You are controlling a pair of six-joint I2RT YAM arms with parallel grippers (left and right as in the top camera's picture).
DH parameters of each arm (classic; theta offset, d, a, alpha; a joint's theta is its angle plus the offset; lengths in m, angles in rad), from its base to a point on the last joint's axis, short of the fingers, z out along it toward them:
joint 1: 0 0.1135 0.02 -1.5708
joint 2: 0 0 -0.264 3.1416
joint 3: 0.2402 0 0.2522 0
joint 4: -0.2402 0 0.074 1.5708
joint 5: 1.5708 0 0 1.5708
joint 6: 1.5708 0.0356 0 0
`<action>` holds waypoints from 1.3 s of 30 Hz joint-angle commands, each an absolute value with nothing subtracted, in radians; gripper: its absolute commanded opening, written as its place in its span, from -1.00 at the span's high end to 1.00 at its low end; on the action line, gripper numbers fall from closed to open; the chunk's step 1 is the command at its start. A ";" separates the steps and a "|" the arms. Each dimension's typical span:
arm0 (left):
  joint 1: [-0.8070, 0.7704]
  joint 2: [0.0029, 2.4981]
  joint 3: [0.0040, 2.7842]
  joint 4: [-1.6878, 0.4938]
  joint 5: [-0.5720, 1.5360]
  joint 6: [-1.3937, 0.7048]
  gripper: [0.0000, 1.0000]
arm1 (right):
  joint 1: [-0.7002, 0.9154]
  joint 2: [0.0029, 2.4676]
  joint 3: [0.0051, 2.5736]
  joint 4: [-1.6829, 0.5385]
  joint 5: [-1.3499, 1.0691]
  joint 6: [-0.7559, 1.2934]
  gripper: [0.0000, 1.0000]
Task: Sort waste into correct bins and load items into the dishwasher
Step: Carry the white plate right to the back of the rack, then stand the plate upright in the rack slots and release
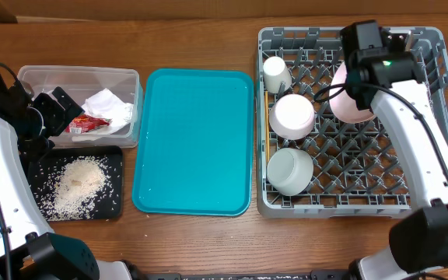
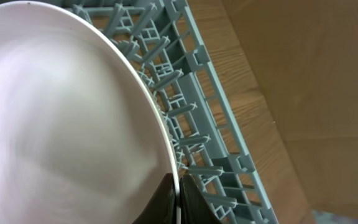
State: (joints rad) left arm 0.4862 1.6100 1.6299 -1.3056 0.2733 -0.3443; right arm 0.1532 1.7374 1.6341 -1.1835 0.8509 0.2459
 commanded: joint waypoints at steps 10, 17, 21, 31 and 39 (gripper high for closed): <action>0.490 1.602 1.650 -1.304 0.270 -0.355 -1.00 | 0.196 1.749 1.643 -1.190 0.843 0.192 0.92; 0.490 1.602 1.650 -1.304 0.270 -0.355 -1.00 | 0.202 1.749 1.643 -1.118 0.585 0.193 0.91; 0.490 1.602 1.650 -1.304 0.270 -0.355 -1.00 | 0.202 1.749 1.643 -1.045 0.419 0.193 0.80; 0.490 1.602 1.650 -1.304 0.270 -0.355 -1.00 | 0.202 1.749 1.644 -0.960 0.234 0.188 0.24; 0.490 1.602 1.650 -1.304 0.270 -0.355 -1.00 | 0.264 1.681 1.704 -0.991 0.115 0.163 -0.12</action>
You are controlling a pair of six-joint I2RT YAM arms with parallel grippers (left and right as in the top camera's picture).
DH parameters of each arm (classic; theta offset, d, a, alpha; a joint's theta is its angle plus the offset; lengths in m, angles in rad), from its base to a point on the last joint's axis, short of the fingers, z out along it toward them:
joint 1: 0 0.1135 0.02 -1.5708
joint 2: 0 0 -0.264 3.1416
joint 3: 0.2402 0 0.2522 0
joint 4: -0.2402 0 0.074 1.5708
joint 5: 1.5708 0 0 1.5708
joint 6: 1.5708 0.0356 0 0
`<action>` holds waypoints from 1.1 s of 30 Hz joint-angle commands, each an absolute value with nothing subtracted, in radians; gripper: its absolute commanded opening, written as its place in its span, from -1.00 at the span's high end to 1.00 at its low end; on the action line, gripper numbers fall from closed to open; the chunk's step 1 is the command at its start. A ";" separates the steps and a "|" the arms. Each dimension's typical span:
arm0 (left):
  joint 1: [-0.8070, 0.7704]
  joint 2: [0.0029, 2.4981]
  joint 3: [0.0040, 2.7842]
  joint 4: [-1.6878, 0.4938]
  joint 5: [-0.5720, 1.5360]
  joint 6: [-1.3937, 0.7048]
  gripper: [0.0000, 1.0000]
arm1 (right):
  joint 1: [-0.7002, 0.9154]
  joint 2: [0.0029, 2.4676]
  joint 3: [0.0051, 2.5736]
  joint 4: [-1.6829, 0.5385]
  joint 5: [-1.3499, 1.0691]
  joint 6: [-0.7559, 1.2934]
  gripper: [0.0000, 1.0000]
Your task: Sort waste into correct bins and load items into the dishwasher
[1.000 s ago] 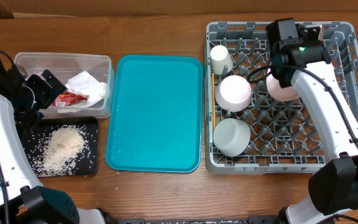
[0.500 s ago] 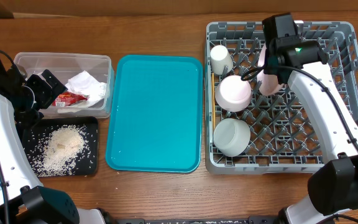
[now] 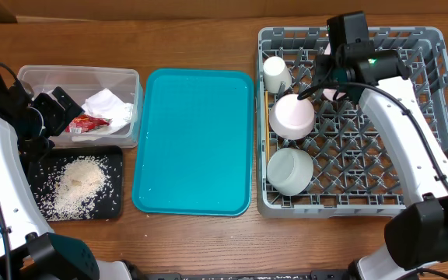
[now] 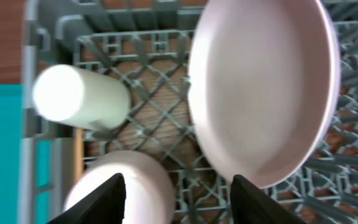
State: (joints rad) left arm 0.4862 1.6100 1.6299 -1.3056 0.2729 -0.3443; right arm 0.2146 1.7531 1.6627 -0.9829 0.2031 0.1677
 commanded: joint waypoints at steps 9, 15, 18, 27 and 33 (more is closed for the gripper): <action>0.490 1.602 1.650 -1.304 0.270 -0.355 -1.00 | 0.434 1.759 1.672 -1.001 -0.062 0.268 -0.10; 0.490 1.602 1.650 -1.304 0.270 -0.355 -1.00 | 0.464 1.900 1.636 -0.955 -0.020 0.266 -0.08; 0.490 1.602 1.650 -1.304 0.270 -0.355 -1.00 | 0.464 1.944 1.636 -0.955 -0.020 0.266 -0.06; 0.490 1.602 1.650 -1.304 0.270 -0.355 -1.00 | 0.466 1.975 1.636 -0.952 -0.020 0.266 0.67; 0.490 1.602 1.650 -1.304 0.270 -0.355 -1.00 | 0.466 1.997 1.636 -0.952 -0.020 0.266 0.84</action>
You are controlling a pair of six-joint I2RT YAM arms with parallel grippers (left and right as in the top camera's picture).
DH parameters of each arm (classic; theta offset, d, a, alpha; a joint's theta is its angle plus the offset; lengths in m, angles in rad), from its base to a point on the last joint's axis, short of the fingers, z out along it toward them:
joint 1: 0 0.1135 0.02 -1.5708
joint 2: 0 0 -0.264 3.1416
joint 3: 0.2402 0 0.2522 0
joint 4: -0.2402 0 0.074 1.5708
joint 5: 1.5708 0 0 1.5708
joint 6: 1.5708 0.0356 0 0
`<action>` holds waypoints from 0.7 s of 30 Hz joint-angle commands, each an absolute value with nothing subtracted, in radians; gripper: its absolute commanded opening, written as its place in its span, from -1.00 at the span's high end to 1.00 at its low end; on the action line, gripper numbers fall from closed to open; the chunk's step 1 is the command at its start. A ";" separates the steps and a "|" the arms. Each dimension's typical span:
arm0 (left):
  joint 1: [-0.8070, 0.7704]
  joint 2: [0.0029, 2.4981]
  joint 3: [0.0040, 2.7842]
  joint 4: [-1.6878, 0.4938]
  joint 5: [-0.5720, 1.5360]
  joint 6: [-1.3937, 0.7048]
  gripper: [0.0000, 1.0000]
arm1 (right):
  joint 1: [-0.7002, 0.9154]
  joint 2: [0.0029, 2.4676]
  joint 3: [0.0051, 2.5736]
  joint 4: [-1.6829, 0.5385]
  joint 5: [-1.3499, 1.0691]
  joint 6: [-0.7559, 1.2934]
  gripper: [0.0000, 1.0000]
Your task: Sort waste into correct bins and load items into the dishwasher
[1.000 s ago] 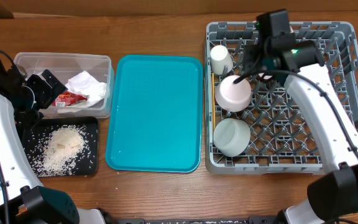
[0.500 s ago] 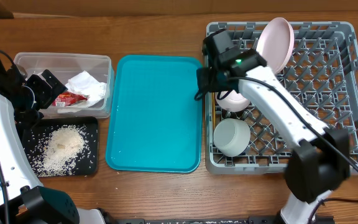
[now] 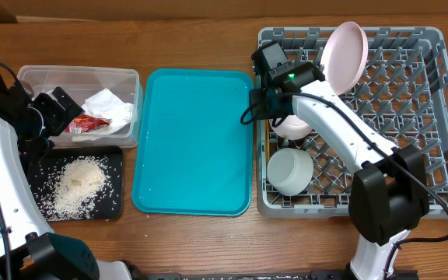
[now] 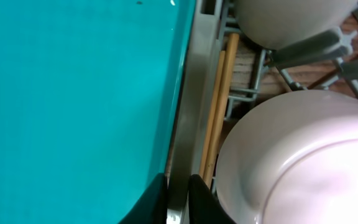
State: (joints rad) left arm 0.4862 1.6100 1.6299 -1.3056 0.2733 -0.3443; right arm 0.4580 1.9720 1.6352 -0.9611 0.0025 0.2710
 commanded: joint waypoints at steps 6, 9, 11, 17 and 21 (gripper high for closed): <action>0.490 1.602 1.650 -1.304 0.270 -0.355 -1.00 | 0.466 2.008 1.636 -0.929 0.002 0.195 0.92; 0.490 1.602 1.650 -1.304 0.270 -0.355 -1.00 | 0.467 2.008 1.636 -0.920 0.002 0.167 0.92; 0.490 1.602 1.650 -1.304 0.270 -0.355 -1.00 | 0.466 2.008 1.636 -0.905 0.002 0.167 0.92; 0.490 1.602 1.650 -1.304 0.270 -0.355 -1.00 | 0.483 2.008 1.636 -0.903 0.002 0.147 0.92; 0.490 1.602 1.650 -1.304 0.270 -0.355 -1.00 | 0.497 2.008 1.636 -0.910 0.002 0.141 0.81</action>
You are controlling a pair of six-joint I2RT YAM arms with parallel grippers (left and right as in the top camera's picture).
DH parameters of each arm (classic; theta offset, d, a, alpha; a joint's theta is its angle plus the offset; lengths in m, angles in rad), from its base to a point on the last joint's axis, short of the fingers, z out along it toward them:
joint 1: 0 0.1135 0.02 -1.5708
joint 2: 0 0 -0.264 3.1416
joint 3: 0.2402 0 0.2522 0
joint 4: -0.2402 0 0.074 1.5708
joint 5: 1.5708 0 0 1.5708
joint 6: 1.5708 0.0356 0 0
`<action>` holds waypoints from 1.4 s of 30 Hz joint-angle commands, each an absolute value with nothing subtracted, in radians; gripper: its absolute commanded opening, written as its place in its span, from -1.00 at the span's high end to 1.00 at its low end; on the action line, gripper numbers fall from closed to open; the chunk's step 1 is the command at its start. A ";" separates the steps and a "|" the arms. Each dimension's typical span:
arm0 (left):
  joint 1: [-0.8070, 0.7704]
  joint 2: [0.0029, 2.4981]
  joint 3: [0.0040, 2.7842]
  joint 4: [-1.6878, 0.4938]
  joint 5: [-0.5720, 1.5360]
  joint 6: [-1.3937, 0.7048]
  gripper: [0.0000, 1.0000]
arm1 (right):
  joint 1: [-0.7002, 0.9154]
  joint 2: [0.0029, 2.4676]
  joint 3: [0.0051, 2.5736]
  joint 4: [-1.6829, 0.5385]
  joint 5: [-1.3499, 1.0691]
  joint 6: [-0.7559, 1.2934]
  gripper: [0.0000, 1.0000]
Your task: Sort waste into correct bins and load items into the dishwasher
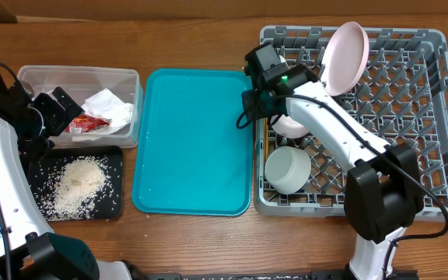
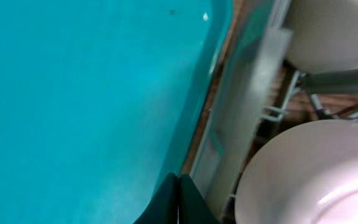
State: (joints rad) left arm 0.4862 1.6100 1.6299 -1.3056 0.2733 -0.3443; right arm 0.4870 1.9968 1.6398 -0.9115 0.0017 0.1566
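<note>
A pink plate (image 1: 343, 56) stands on edge at the back of the grey dishwasher rack (image 1: 364, 208). In the rack's left part are a pale upturned bowl (image 1: 292, 126) (image 2: 309, 180) and a whitish bowl (image 1: 288, 169). My right gripper (image 1: 255, 97) (image 2: 178, 200) is shut on nothing. It hangs over the right edge of the teal tray (image 1: 193, 140) (image 2: 73, 93), just beside the rack's left wall (image 2: 241, 112). My left gripper (image 1: 53, 109) hovers at the clear bin (image 1: 29, 76); its jaws are not readable.
The clear bin holds a crumpled white tissue (image 1: 109, 105) and a red wrapper (image 1: 88, 123). In front of it a black tray (image 1: 113, 157) carries spilled rice (image 1: 76, 187). A white cup (image 2: 328, 31) lies in the rack's back left corner.
My right gripper has shifted a little left, from over the rack's left wall to over the tray's right edge. Its fingers, slightly apart then, are now shut. The left arm has not moved.
First my right gripper was shut on the pink plate's rim over the rack. Then it was open, with the plate standing in the rack's back rows. After that it was down at the rack's left wall, and now it is shut and empty beside the tray's edge.
</note>
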 commanded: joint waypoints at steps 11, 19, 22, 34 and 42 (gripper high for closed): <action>0.490 1.602 1.650 -1.304 0.270 -0.355 -1.00 | 0.589 2.011 1.636 -0.900 -0.099 0.247 0.78; 0.490 1.602 1.650 -1.304 0.270 -0.355 -1.00 | 0.768 2.108 1.636 -0.817 -0.042 0.266 0.78; 0.490 1.602 1.650 -1.304 0.270 -0.355 -1.00 | 0.812 2.144 1.636 -0.831 -0.047 0.266 0.92; 0.490 1.602 1.650 -1.304 0.270 -0.355 -1.00 | 0.875 2.121 1.638 -1.289 -0.473 0.171 0.92; 0.490 1.602 1.650 -1.305 0.269 -0.355 -0.99 | 0.938 2.121 1.584 -1.272 -0.444 0.180 0.92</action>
State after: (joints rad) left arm 0.4862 1.6100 1.6299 -1.3060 0.2729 -0.3443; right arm 0.8940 2.1456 1.6169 -1.2816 -0.4522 0.1825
